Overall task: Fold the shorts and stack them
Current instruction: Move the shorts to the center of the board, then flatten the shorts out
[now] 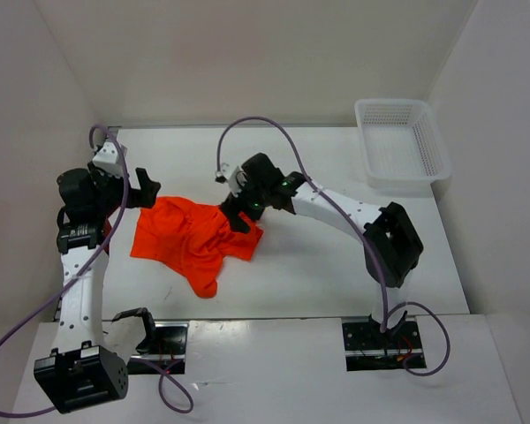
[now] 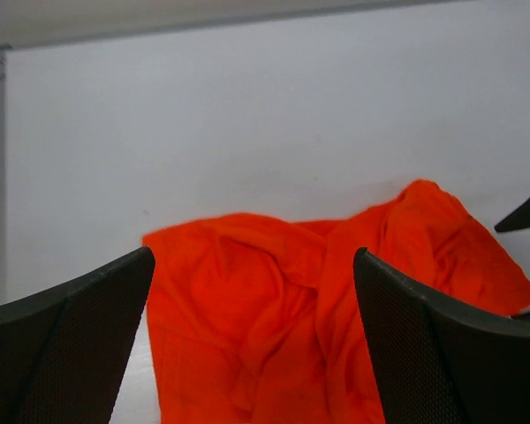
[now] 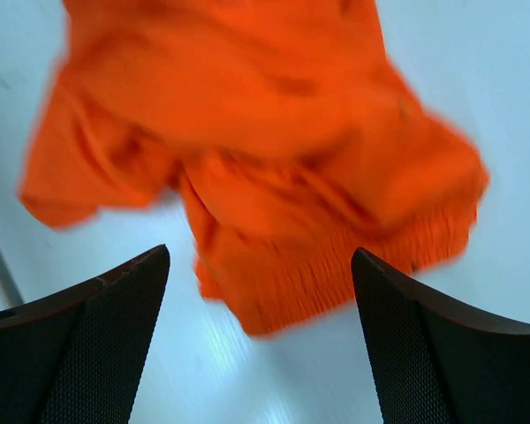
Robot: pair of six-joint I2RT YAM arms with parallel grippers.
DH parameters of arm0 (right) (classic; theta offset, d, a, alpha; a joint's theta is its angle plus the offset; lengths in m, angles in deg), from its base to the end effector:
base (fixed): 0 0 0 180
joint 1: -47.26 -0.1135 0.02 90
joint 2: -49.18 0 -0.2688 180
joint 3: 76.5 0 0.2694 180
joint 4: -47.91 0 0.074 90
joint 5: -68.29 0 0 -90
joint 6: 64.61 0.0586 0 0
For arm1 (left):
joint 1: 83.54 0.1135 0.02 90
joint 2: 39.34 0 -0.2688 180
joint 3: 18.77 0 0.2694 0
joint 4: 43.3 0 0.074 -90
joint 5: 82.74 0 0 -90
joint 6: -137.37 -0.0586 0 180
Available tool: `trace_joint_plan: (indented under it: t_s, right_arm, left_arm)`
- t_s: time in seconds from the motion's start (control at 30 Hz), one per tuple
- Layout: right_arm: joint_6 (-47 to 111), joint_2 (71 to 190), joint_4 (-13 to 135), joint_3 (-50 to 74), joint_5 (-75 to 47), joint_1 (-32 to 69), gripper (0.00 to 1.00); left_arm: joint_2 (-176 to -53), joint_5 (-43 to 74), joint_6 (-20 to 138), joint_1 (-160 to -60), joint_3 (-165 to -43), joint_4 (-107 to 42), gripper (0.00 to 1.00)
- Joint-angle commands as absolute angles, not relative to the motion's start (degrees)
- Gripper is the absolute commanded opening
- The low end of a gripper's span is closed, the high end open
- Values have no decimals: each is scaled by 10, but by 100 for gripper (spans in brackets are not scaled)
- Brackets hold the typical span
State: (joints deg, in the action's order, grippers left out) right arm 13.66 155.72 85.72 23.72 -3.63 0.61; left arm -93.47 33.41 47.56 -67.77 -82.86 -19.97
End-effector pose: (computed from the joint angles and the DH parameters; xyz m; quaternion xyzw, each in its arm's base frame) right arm 0.3007 0.3451 0.2512 -0.4970 0.7641 0.2535 0.3237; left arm 0.2486 0.0434 0.3486 0.0328 0.7763 -0.0940 0.6224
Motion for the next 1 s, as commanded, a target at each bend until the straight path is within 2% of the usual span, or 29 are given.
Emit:
trace_joint_plan:
  t_s: [0.0, 0.13, 0.4, 0.5, 0.63, 0.9, 0.97]
  right_arm:
    - [68, 1489, 896, 173, -21, 17, 88]
    - [37, 1479, 875, 106, -30, 17, 88]
    - [37, 1509, 833, 135, -96, 17, 85]
    - [31, 1520, 820, 130, -123, 2, 80]
    - [31, 1533, 813, 130, -130, -10, 63]
    - [31, 1561, 813, 149, -130, -22, 49]
    - [31, 1561, 813, 155, -130, -27, 42]
  left_arm:
    - [-924, 374, 474, -690, -819, -102, 100]
    - [-930, 380, 474, -710, -807, -37, 100]
    - [-930, 400, 474, -716, -771, 24, 100]
    - [-930, 369, 474, -716, -752, 24, 100]
    - [-930, 332, 474, -721, -739, 24, 100]
    - [-924, 344, 474, -721, -729, 19, 100]
    - [-924, 349, 474, -721, -729, 19, 100]
